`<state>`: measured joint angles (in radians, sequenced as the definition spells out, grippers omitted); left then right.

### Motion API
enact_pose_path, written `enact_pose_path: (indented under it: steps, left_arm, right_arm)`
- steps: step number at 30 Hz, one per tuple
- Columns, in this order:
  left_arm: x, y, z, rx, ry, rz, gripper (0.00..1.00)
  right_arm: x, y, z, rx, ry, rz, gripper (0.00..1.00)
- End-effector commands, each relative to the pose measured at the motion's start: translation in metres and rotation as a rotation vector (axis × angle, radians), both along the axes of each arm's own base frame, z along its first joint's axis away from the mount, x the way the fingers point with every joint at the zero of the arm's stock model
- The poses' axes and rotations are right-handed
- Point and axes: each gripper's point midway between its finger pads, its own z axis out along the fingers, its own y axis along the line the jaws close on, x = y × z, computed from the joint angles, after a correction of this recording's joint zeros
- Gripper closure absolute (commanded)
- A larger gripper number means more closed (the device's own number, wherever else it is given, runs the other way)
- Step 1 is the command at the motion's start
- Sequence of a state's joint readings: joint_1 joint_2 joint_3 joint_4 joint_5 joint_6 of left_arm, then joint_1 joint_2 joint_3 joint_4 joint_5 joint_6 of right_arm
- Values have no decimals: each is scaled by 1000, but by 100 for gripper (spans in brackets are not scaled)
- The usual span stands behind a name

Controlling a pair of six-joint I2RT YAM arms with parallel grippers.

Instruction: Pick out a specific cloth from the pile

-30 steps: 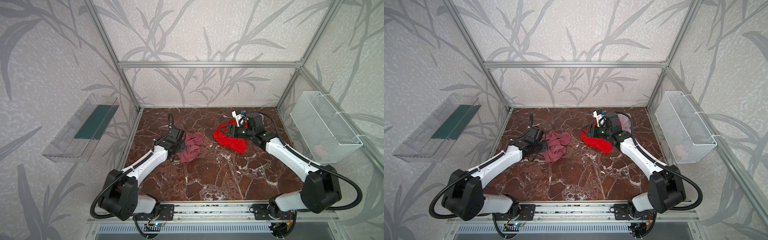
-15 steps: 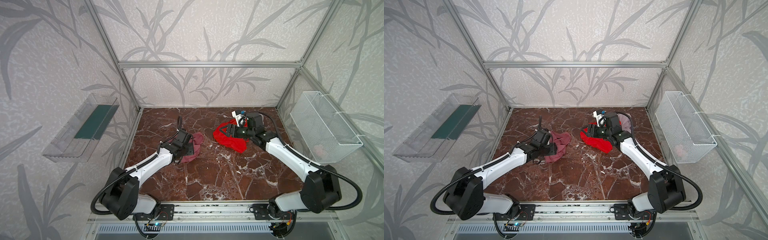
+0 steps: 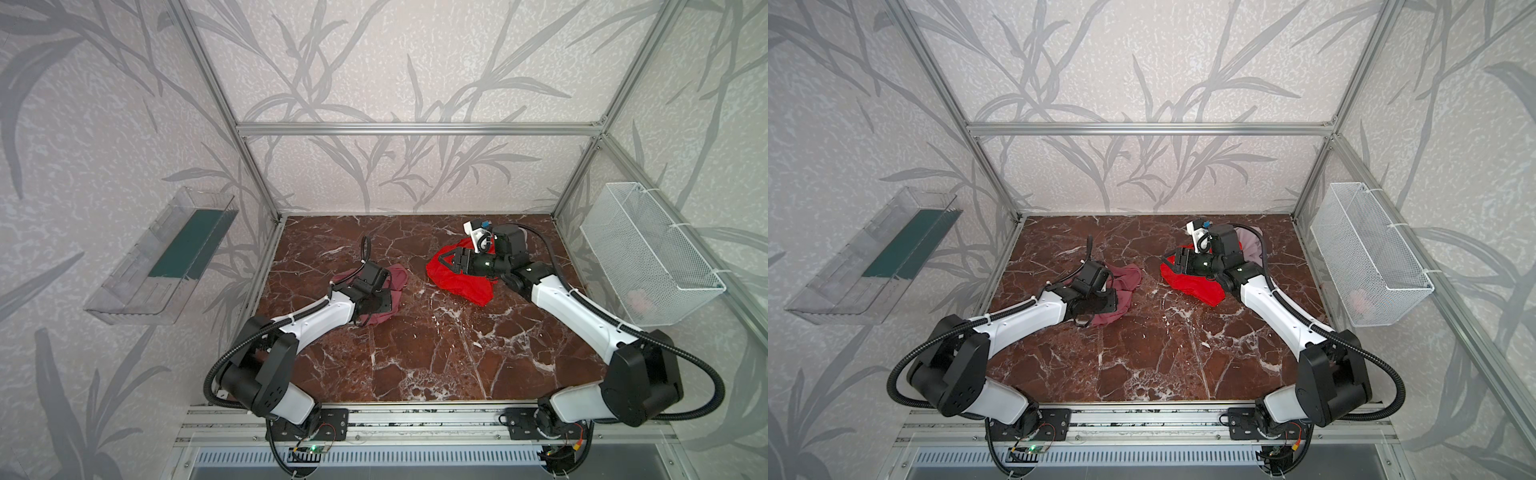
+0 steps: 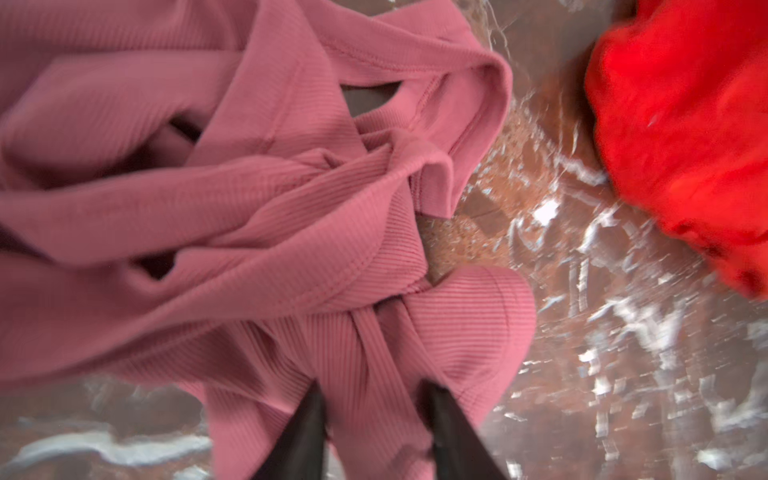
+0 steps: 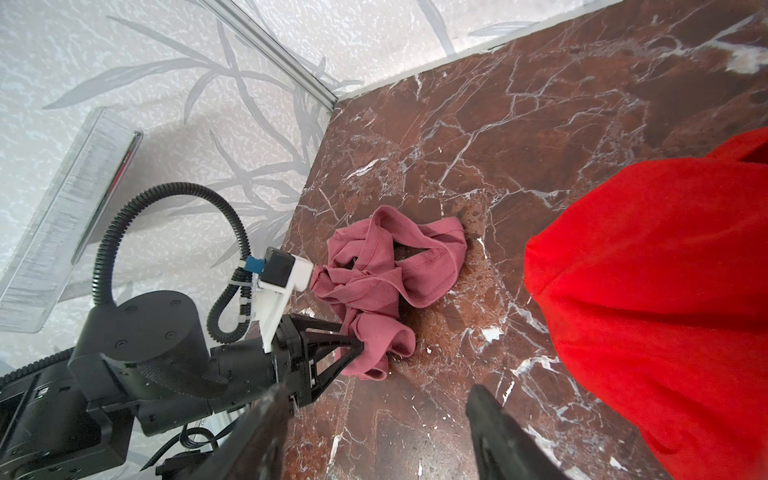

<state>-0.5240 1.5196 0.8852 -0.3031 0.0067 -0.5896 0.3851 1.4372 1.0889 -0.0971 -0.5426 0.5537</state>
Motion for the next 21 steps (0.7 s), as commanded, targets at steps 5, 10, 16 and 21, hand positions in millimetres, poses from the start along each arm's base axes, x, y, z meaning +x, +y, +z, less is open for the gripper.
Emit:
enact_pose_path:
  steps: [5, 10, 16, 21]
  left_arm:
    - [5, 29, 14, 132, -29, 111, 100]
    - [5, 51, 41, 211, -91, 161, 100]
    - [11, 71, 60, 232, -172, 214, 100]
    - [28, 81, 68, 245, -199, 242, 100]
  right_arm:
    - [-3, 0, 11, 16, -33, 10, 32]
    - [-2, 1, 11, 17, -32, 9, 32]
    - [0, 2, 8, 21, -25, 9, 32]
    - [0, 2, 8, 20, -25, 10, 32]
